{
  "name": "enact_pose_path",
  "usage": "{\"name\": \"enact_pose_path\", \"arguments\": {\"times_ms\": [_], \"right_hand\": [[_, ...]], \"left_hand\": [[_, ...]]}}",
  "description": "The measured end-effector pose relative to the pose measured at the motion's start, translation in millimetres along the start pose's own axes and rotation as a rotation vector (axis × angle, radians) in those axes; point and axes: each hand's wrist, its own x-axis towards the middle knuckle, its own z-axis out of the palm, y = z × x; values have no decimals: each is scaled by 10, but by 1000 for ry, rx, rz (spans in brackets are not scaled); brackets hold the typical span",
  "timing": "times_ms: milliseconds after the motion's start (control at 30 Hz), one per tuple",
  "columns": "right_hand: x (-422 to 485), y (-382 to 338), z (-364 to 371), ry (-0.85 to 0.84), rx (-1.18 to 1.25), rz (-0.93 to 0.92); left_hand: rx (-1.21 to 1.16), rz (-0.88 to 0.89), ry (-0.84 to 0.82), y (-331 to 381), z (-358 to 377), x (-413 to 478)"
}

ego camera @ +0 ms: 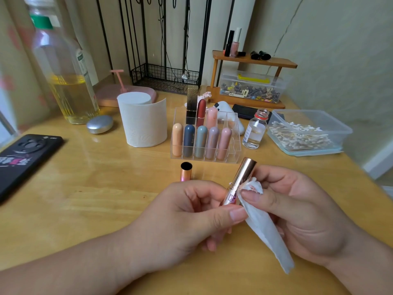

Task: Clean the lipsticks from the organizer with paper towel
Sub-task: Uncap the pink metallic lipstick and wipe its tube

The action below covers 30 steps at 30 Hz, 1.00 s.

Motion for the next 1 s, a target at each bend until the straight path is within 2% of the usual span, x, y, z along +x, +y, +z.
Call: {"name": "enact_pose_path", "arguments": {"times_ms": [200,367,533,767,900,1000], "right_hand": [[10,-8,39,-46,172,10],[17,45,84,75,10,-92],[5,45,70,181,44,-131],[36,55,28,16,264,-166],[20,62,34,-82,269,-168],[4,32,56,-90,254,-118]], "left_hand": [[-42,-39,47,16,4,-10],[-89,-74,-20,42,23,5],[-132,-60,-114,83,45,13],[-263,-57,-181,29,21,7],[-149,-39,-185,59,35,0],[-101,-24,-168,54,48,-7]]}}
